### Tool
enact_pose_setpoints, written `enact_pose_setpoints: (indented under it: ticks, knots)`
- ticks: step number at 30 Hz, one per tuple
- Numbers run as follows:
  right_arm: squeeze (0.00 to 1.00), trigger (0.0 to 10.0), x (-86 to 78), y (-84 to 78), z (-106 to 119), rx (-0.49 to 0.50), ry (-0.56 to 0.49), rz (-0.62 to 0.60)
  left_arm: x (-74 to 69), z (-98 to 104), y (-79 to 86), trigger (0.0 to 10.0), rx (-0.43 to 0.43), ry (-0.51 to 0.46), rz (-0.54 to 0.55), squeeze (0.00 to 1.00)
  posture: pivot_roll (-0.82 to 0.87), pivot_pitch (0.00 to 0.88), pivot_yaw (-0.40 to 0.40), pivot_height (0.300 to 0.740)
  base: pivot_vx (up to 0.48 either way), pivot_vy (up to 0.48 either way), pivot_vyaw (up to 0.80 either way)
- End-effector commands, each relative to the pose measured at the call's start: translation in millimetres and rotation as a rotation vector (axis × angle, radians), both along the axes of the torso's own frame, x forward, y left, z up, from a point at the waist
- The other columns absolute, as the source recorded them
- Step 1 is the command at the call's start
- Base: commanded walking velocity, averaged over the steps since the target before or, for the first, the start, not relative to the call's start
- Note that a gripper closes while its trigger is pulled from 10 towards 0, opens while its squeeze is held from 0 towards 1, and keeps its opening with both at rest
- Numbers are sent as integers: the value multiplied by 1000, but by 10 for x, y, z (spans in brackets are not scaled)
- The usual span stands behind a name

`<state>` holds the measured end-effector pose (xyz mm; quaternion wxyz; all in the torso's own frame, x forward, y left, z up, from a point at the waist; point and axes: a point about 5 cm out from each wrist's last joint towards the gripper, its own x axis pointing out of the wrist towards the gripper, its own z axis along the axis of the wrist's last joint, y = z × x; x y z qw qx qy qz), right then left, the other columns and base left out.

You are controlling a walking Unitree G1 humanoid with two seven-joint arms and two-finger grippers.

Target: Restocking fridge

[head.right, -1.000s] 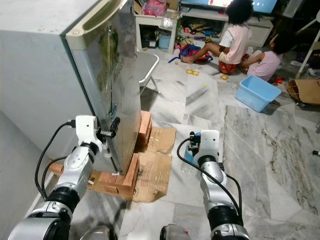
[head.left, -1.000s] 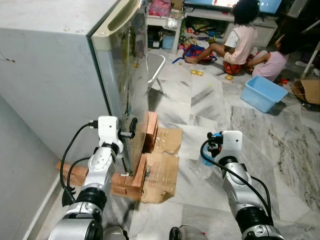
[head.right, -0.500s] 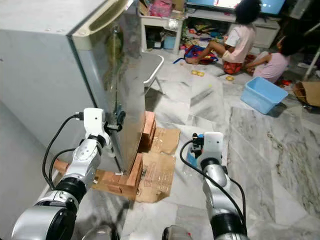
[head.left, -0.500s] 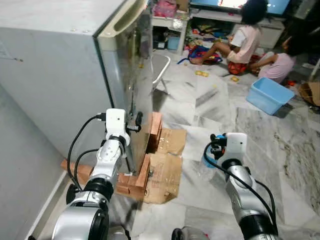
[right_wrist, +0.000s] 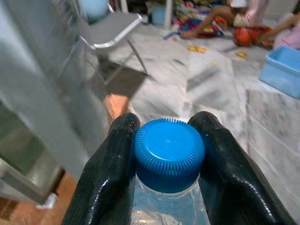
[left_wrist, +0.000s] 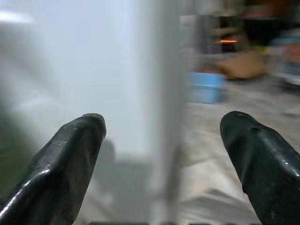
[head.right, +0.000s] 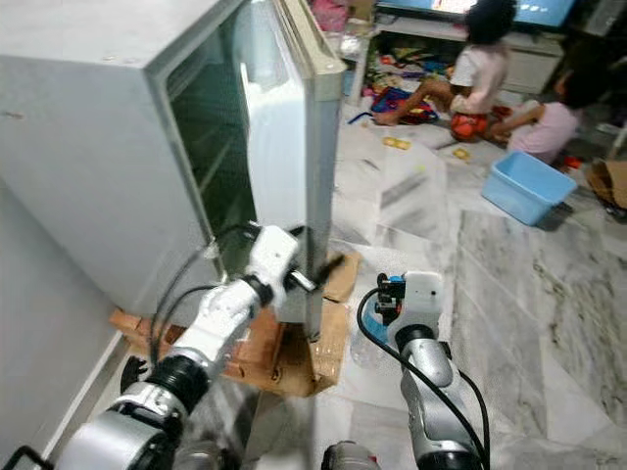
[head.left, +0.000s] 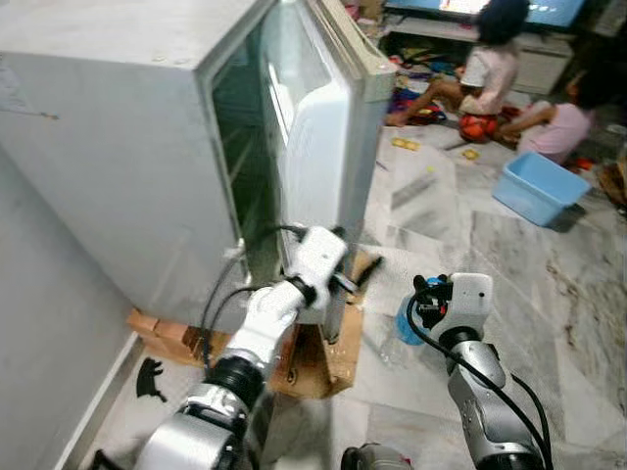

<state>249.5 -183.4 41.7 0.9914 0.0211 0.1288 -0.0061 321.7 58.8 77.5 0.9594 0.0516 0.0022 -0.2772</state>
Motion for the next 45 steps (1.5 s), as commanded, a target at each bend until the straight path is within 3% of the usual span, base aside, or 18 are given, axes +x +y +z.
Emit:
enact_pose_setpoints:
  ticks: [1,4,9,11,19,28,34,45]
  knots:
    - [0,10000,43,21,94,-1,-35,9,75,78,129,10000,-15,-33,97,0,-5,0,-16,740,0,0,0]
    - [0,10000,60,40,93,-4,-33,18,115,70,410,10000,-27,-31,241,0,3,0,-19,740,0,0,0]
    - [0,10000,72,60,89,-9,-29,29,59,-24,618,10000,17,-27,340,0,8,0,-19,740,0,0,0]
    - [0,10000,96,52,83,-12,-27,26,-69,-154,769,10000,26,1,402,0,13,0,-22,740,0,0,0]
    - [0,10000,190,67,85,-15,-32,27,-378,-401,968,10000,39,69,496,0,33,0,-35,740,0,-157,0]
    - [0,10000,241,84,82,-27,-38,43,-363,-365,944,10000,33,65,502,0,36,0,-38,740,0,-474,0]
    - [0,10000,245,83,75,-29,-41,41,-351,-365,880,10000,29,83,490,0,28,0,-32,740,373,-296,0]
    - [0,10000,258,87,77,-32,-51,41,-295,-333,787,10000,34,93,456,0,26,0,-29,740,466,0,0]
